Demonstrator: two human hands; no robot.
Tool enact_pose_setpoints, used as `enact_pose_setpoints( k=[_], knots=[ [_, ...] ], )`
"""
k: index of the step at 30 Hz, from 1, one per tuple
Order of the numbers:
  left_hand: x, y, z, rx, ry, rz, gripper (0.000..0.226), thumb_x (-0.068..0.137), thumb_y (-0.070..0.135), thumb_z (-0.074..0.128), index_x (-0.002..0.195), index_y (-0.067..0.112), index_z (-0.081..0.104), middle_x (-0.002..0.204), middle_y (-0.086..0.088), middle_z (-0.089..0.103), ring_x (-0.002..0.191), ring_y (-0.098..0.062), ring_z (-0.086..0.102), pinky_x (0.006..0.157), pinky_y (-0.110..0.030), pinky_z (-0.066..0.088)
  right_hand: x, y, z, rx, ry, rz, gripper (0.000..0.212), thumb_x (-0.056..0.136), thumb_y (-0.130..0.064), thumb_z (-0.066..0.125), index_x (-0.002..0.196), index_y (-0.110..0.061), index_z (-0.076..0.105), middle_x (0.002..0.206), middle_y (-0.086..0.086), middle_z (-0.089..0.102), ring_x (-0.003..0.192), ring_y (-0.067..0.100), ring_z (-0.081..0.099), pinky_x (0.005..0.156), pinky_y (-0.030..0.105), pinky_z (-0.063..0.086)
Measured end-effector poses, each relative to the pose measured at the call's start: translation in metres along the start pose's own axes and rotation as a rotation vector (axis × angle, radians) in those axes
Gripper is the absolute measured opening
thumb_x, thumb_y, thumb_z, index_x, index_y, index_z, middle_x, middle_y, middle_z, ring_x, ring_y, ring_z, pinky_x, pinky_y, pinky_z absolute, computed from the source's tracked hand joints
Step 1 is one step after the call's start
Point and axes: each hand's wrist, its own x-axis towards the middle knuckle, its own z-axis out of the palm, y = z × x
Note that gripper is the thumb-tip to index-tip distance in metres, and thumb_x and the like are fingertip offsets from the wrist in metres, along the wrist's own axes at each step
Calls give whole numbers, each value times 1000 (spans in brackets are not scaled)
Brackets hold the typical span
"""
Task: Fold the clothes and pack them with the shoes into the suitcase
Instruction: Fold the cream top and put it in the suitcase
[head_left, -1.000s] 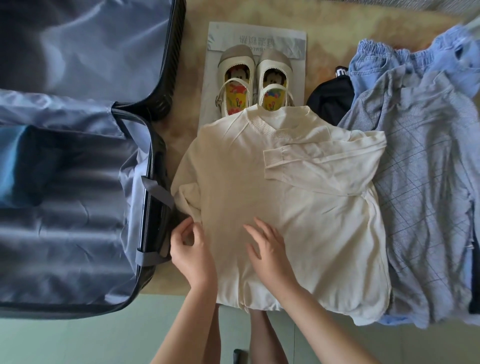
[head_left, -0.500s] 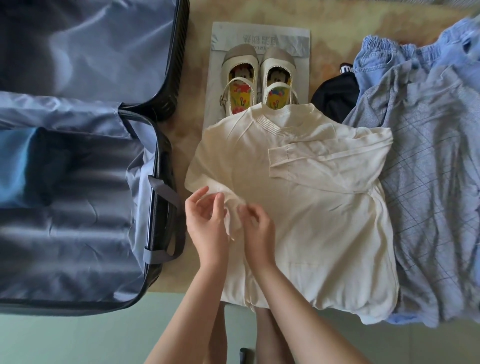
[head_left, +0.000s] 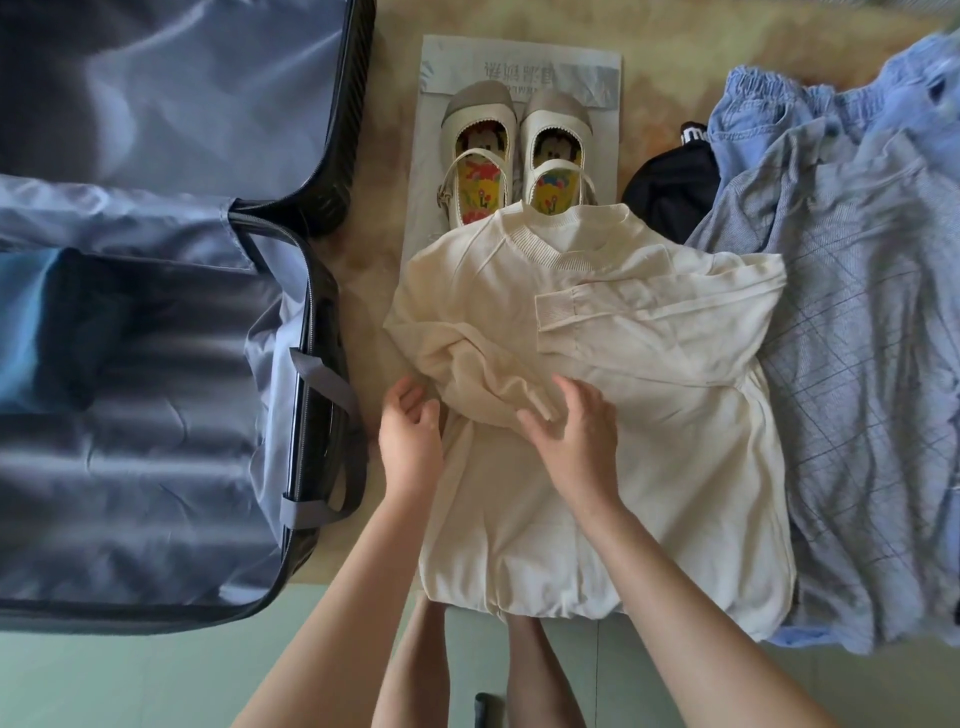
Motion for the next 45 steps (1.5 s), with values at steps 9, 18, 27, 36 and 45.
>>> enact_pose_setpoints(
  k=[9, 18, 27, 36, 45],
  knots=[
    [55, 32, -3, 362, -78, 323, 41, 94, 7, 51, 134, 16, 50, 133, -4, 53, 124, -18, 47, 104, -31, 38, 12, -2, 13, 2, 69, 85, 47, 74, -43, 76, 107, -12, 65, 101, 7, 62, 94, 31, 52, 84, 39, 40],
    [88, 62, -11, 796, -238, 516, 25, 93, 22, 56, 108, 4, 63, 113, -11, 56, 117, -27, 40, 97, -36, 34, 30, -3, -8, 458, 63, 195, 12, 88, -24, 62, 88, -12, 65, 78, -2, 61, 81, 16, 57, 76, 32, 45],
    [100, 107, -23, 869, -161, 937, 22, 95, 31, 55, 93, 10, 58, 72, 5, 57, 92, -26, 61, 116, -37, 14, 70, -15, -61, 572, 230, 165, 4, 94, -12, 56, 95, -11, 60, 76, -11, 57, 65, -9, 54, 64, 8, 39],
    [132, 103, -17, 1337, -83, 993, 34, 94, 38, 53, 97, 8, 68, 97, -10, 59, 110, -32, 43, 112, -40, 5, 99, -16, -41, 327, 41, 223, 24, 87, -26, 67, 106, -12, 62, 90, -2, 65, 83, 12, 59, 79, 34, 49],
    [79, 74, 4, 651, 5, 453, 52, 90, 12, 59, 136, 7, 36, 144, -14, 26, 118, -24, 41, 86, -29, 36, 93, -15, -16, 66, 85, 260, 49, 75, -28, 77, 118, -17, 57, 112, 1, 62, 112, 27, 49, 91, 34, 28]
  ],
)
